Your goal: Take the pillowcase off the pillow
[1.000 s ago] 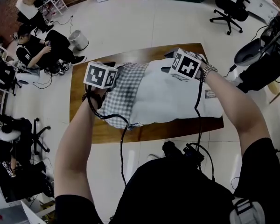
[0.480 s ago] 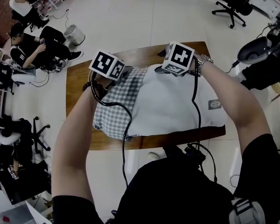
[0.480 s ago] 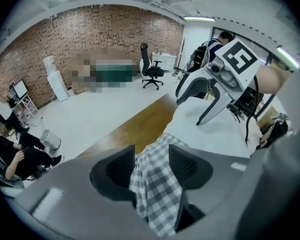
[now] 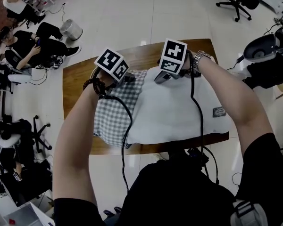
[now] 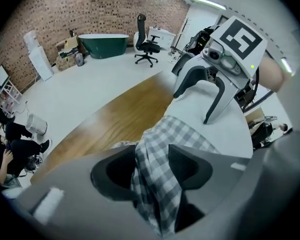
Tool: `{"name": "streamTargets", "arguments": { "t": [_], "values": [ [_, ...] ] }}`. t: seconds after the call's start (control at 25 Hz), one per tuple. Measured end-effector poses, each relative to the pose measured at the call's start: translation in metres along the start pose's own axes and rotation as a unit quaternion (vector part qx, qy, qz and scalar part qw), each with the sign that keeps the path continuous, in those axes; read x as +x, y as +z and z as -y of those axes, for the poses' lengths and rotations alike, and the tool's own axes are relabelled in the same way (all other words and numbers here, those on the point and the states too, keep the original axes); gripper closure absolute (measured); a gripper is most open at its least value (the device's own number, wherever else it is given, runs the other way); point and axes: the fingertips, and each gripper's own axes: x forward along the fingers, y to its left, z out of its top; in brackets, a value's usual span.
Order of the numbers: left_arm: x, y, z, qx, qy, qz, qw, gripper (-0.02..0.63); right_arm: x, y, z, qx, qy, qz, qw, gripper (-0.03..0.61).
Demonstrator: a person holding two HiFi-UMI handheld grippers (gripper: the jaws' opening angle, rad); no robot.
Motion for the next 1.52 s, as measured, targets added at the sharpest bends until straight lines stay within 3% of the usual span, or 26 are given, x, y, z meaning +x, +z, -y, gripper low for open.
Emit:
{"name": "streamTargets", "arguments": {
  "t": [0.12,0.24,0.28,0.36,0.6,0.88,1.52],
  "values": [
    [0.008,-0.010,-0.010,-0.012,-0.015,-0.023,0.9995,0.452,0.015,-0.007,-0.002,0.031,0.032,-0.023,0.999,0.253],
    [0.010,-0.012,-0.018,-0.018,-0.008,-0.037,0.9991,0.573,0.015,-0.010,-0.006,0.028,0.038,-0.040,0.998,0.452],
    [0.010,-0.012,-0.022,-0.023,-0.002,-0.038,0.9990,0.583,0.012,-0.010,-0.007,0.017,0.034,-0.043,0.998,0.513],
    [0.006,-0.012,-0.032,-0.038,0.014,-0.036,0.9985,0.592,0.002,-0.009,-0.010,-0.007,0.019,-0.045,0.999,0.553],
    [-0.012,-0.018,-0.047,-0.099,0.035,-0.006,0.9944,0.594,-0.040,-0.007,-0.023,-0.051,-0.025,-0.019,0.998,0.558],
    [-0.042,-0.029,-0.066,-0.138,0.067,0.017,0.9879,0.594,-0.062,-0.007,-0.036,-0.077,-0.055,-0.019,0.995,0.560],
    [-0.072,-0.064,-0.099,-0.173,0.119,0.026,0.9774,0.593,-0.073,-0.004,-0.029,-0.085,-0.102,-0.027,0.991,0.558]
  ]
}}
